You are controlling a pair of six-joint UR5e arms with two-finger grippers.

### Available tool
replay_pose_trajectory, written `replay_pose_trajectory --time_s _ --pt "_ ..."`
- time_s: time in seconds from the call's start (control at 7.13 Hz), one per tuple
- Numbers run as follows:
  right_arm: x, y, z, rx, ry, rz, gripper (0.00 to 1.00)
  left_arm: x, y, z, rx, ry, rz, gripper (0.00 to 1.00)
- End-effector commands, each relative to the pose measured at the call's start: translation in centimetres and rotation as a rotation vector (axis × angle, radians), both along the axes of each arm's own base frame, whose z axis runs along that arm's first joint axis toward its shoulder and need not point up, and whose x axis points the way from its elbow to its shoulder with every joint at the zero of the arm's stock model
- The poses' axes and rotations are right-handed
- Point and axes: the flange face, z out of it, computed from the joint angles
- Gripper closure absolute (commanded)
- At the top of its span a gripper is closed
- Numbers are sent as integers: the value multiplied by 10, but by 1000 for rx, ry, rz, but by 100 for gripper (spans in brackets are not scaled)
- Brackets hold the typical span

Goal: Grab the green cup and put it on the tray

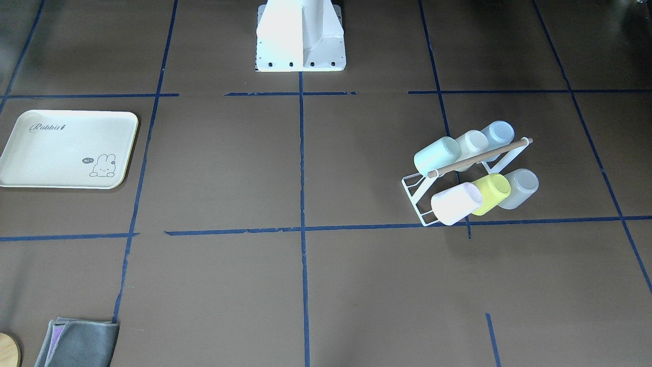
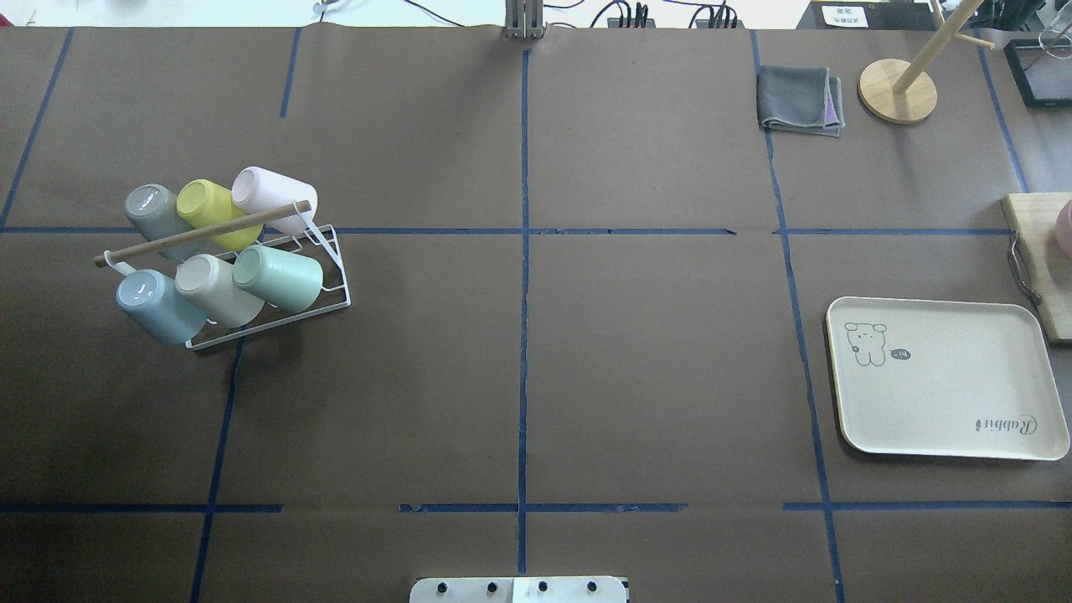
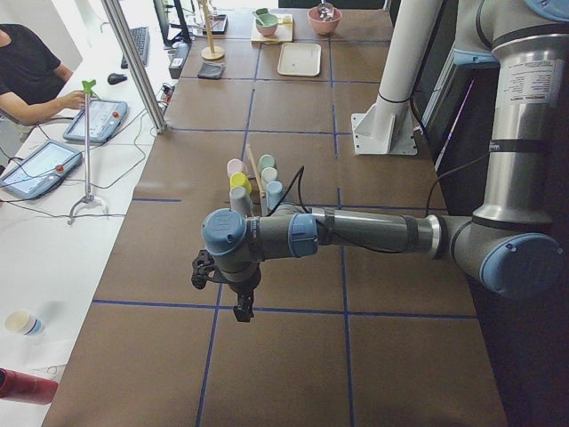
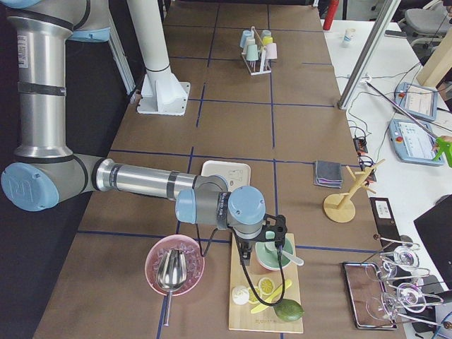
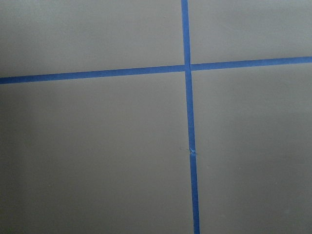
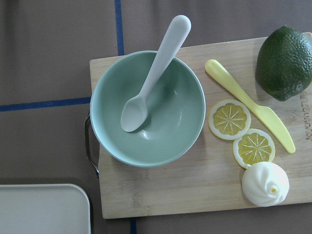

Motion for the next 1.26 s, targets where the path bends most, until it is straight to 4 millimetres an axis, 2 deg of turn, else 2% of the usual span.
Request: replay_pose_trajectory --time_s 0.0,0.42,0.7,0.84,0.98,1.12 --pt "-2 -3 -2 8 3 -4 0 0 0 -2 4 -1 0 0" --pt "-8 -7 -7 17 -5 -16 0 0 0 -1 4 1 0 0" --pt "-9 -10 -10 25 -2 -18 0 0 0 -9 18 -1 -1 0" --pt "-10 -15 -16 36 -5 -21 0 0 -1 -10 20 -2 -2 0" --pt "-9 -33 -38 80 6 -23 0 0 -1 -10 20 -2 -2 0" --pt "-9 -32 -35 74 -5 -22 0 0 0 -14 29 -2 -2 0"
